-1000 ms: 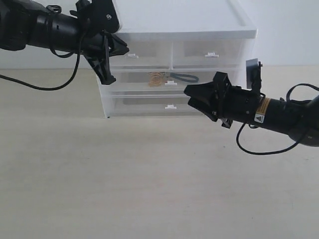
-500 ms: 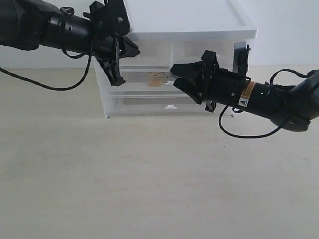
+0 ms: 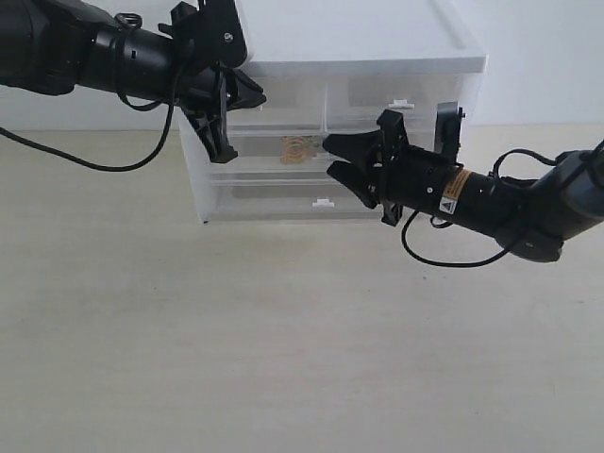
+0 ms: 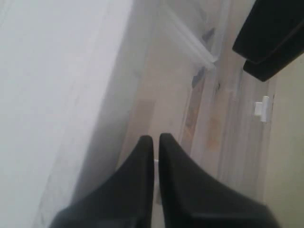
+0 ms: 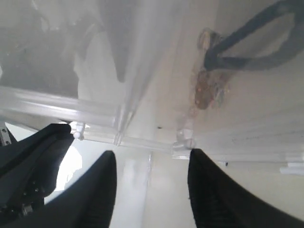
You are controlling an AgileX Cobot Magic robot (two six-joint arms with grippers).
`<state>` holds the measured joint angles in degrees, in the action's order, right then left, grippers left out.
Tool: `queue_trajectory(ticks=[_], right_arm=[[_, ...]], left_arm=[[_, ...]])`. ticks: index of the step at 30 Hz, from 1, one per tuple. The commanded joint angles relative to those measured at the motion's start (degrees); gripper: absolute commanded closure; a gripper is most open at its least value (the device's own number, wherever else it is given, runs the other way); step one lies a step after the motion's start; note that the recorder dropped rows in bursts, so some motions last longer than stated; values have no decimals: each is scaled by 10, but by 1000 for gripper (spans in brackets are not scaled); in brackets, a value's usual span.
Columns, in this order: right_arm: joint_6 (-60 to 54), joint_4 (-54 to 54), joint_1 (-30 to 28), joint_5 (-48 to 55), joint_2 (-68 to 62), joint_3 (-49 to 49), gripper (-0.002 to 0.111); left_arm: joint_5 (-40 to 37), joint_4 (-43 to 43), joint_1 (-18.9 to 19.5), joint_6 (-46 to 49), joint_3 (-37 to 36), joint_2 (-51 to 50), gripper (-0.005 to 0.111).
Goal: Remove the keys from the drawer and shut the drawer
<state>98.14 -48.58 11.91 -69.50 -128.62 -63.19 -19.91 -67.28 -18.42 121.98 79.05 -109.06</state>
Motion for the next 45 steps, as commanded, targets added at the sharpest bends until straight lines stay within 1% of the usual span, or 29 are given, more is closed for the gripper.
queue_trajectory(ticks=[1,12,18,33,37,40,42,45], right_arm=[[3,2,11,-5,0,-10,66],[-3,9,12,14,-1,-10,66],[2,-13,12,36,-1,-10,66],[-4,29,13,48,-1,-22,66],[-14,32,13,74,-1,-22,67],[-17,32,13,75,-1,-22,67],[-17,33,13,75,-1,-22,71],[-23,40,13,68,-1,-22,87]], left_arm=[[64,-7,5,2,10,-8,103],[64,-7,5,2,10,-8,103],[64,-7,5,2,10,-8,103],[64,-7,5,2,10,-8,103],[64,-7,5,2,10,-8,103],[64,-7,5,2,10,-8,103],[64,-7,5,2,10,-8,103],[64,-7,5,2,10,-8,103]])
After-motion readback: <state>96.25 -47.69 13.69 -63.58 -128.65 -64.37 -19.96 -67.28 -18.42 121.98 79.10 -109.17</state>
